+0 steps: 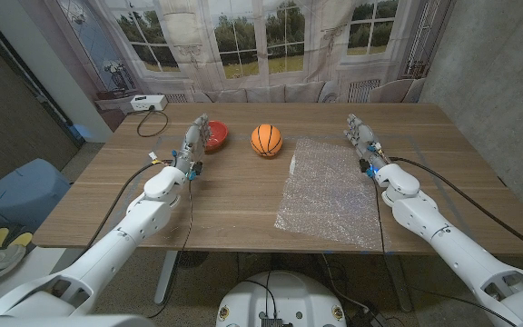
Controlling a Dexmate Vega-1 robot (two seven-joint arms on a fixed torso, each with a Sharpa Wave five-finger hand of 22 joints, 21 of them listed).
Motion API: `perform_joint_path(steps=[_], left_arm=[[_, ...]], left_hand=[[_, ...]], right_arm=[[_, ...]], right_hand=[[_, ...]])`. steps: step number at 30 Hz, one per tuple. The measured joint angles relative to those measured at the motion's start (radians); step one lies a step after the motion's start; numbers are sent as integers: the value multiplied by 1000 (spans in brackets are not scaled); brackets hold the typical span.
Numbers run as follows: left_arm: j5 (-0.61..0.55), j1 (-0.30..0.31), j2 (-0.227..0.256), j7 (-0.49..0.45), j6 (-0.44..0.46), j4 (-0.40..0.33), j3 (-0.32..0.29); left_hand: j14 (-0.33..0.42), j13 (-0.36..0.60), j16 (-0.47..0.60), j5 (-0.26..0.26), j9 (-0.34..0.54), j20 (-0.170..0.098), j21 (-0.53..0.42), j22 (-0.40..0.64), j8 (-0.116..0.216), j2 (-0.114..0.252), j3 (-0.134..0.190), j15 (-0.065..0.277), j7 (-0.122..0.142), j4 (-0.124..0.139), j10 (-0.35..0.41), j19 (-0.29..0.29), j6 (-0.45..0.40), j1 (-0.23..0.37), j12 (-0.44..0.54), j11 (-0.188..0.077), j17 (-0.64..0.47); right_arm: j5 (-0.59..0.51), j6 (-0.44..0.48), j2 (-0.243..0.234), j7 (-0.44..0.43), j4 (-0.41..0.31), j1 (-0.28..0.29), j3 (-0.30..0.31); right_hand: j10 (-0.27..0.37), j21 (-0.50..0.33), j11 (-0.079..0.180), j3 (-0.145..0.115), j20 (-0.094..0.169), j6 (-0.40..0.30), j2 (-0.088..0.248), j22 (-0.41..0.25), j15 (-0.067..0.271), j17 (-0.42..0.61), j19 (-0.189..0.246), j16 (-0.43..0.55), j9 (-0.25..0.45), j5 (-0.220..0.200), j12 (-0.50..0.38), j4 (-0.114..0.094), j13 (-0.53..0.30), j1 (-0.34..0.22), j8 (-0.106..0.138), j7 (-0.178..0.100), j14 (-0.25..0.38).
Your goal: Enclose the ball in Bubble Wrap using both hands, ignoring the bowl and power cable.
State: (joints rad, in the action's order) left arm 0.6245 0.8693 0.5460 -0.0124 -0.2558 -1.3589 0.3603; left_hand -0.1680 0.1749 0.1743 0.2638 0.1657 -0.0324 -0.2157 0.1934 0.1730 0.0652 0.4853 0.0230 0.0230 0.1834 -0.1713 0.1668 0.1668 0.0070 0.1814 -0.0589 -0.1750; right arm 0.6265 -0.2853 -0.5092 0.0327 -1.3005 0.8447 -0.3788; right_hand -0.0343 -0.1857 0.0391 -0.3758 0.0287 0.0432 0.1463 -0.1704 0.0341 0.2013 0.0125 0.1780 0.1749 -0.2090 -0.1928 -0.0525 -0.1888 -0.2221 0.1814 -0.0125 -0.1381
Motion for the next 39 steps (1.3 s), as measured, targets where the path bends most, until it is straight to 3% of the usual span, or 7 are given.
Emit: perform_joint_path(steps=[3, 10, 21, 30, 31, 32, 39], left_arm=[[-11, 12, 15, -16, 12, -36, -2], [-38, 25, 31, -47, 30, -95, -4], [-85, 7, 4, -110, 71, -137, 21], [-109, 7, 4, -150, 95, -137, 21], [-113, -6, -32, -155, 99, -137, 42], [-115, -6, -32, -158, 102, -154, 42], [-132, -6, -31, -178, 120, -174, 43]], left_hand=[[0, 0, 0, 0, 0, 0, 0, 0, 1, 0, 0, 0, 0, 0, 0, 0, 0, 0, 0, 0, 0], [0, 0, 0, 0, 0, 0, 0, 0, 5, 0, -3, 0, 5, -3, -3, 0, 5, 0, 4, -3, 0], [0, 0, 8, 0, 0, 0, -8, 0, 5, 4, -7, 0, 5, -7, -3, 0, 5, 4, 11, -3, 0], [-5, 0, 8, 0, 5, 0, -16, 0, 14, 4, -14, -17, 6, -14, 1, 0, 5, 4, 19, 18, 3], [-5, 0, 8, 4, 5, 2, -19, 0, 16, 4, -16, -26, 12, -16, 0, 2, 4, 4, 26, 27, 3], [-4, 2, 13, 6, 5, 8, -21, 0, 20, 7, -18, -33, 21, -18, 0, 7, 5, 7, 30, 36, 3], [-4, 5, 15, 12, 5, 98, -25, 0, 27, 8, -30, -75, 61, -21, 0, 6, 7, 8, 37, 83, 0]], right_arm=[[-20, 6, 3, 0, 1, 0, -3], [-131, 41, -6, -62, -25, 0, -6], [-357, 138, -80, -182, -125, -1, -11], [-357, 138, -125, -182, -188, -18, -33], [-357, 138, -129, -182, -196, -23, -39], [-579, 259, -131, -244, -201, -26, -43], [-692, 317, -136, -256, -237, -44, -75]], right_hand=[[0, 0, -1, 3, 2, -15, -17, 2, 0, -12, 2, 0, 0, 0, 0, 22, 2, -17, 4, -9, 0], [44, -8, -61, 23, -12, -84, -77, 2, -31, -25, 57, 12, 0, 21, -8, 107, 3, -70, 15, -1, 59], [74, -18, -73, 19, -81, -117, -98, 0, -71, -22, 85, 22, 5, 28, -13, 160, 0, -119, 16, -38, 94], [87, -18, -75, 18, -90, -122, -97, -3, -73, -17, 107, 30, 9, 28, -15, 170, -5, -134, 16, -58, 117], [87, -18, -75, 18, -90, -122, -99, -5, -73, -17, 107, 30, 9, 28, -15, 170, -5, -135, 16, -58, 117], [87, -18, -75, 18, -94, -122, -99, -5, -73, -17, 111, 30, 9, 28, -15, 170, -5, -135, 16, -58, 117], [92, -18, -69, 23, -95, -122, -99, -4, -73, -17, 112, 30, 9, 28, -15, 174, -5, -135, 16, -57, 117]])
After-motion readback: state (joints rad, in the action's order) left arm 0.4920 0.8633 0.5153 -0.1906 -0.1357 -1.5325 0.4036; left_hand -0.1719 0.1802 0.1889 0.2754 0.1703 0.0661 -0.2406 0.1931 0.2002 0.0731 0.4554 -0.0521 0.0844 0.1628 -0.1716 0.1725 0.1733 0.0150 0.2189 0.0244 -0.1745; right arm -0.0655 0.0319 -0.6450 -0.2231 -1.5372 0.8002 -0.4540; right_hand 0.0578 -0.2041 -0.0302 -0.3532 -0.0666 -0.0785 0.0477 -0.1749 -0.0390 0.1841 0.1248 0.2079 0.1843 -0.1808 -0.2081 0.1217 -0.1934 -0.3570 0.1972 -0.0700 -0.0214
